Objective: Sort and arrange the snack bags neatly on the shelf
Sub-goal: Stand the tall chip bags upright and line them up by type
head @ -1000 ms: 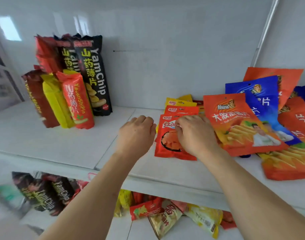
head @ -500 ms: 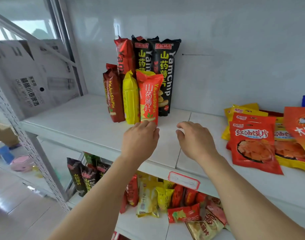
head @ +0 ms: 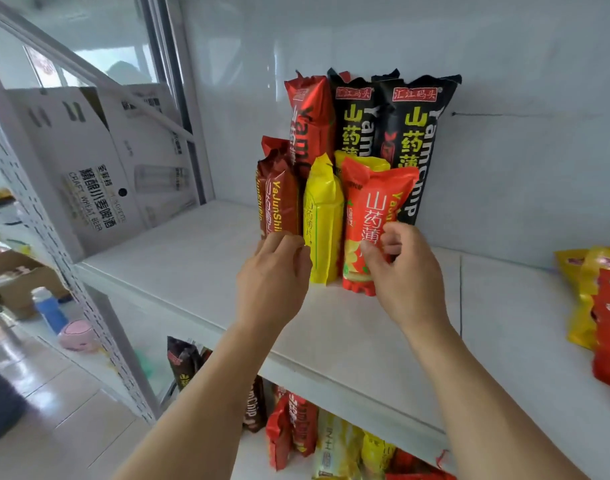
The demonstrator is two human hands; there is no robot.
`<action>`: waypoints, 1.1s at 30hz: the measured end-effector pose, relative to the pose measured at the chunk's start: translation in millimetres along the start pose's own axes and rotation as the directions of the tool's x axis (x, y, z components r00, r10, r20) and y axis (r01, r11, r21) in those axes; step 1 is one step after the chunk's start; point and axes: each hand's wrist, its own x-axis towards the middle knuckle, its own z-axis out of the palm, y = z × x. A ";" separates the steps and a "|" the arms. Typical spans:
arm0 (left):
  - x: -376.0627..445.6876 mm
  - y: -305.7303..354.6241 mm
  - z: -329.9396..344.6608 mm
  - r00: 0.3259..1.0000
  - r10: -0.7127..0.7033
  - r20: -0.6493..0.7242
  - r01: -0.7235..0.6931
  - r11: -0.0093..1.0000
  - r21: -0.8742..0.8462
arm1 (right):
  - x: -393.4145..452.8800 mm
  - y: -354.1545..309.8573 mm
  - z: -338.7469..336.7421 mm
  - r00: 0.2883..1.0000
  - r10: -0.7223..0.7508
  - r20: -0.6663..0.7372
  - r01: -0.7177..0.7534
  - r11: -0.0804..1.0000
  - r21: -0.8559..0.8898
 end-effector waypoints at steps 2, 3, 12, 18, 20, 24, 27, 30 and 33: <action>10.3 -13.8 6.5 0.999 0.003 -0.038 -0.006 0.998 -0.068 | 3.2 -4.7 12.6 0.991 0.064 -0.118 -0.058 0.997 0.050; 15.7 -20.8 10.2 0.999 -0.008 -0.046 0.003 0.994 -0.112 | 4.2 -6.3 18.8 0.978 0.101 -0.182 -0.089 0.993 0.075; 53.5 -67.0 36.5 0.969 -0.202 0.143 0.247 0.820 -0.516 | 10.4 -2.3 65.6 0.910 0.386 -0.153 -0.316 0.883 0.348; 53.5 -77.3 48.6 0.950 -0.177 0.259 0.302 0.736 -0.606 | 9.3 -0.4 79.8 0.887 0.431 -0.166 -0.352 0.863 0.363; 54.1 -80.4 55.7 0.913 -0.200 0.356 0.392 0.671 -0.629 | 8.0 4.3 82.0 0.876 0.452 -0.167 -0.378 0.860 0.343; 54.9 -88.3 65.3 0.867 -0.173 0.467 0.469 0.598 -0.650 | 5.8 9.1 80.6 0.869 0.457 -0.188 -0.395 0.871 0.293; 57.0 -93.2 65.2 0.850 -0.168 0.500 0.493 0.590 -0.640 | 3.9 9.7 80.4 0.870 0.459 -0.180 -0.395 0.868 0.301; 62.1 -100.5 63.4 0.807 -0.156 0.569 0.562 0.499 -0.660 | 1.2 11.2 78.5 0.873 0.461 -0.161 -0.397 0.863 0.313; 59.7 -107.0 57.9 0.798 -0.079 0.597 0.546 0.512 -0.663 | -1.3 9.5 75.3 0.879 0.458 -0.134 -0.397 0.858 0.326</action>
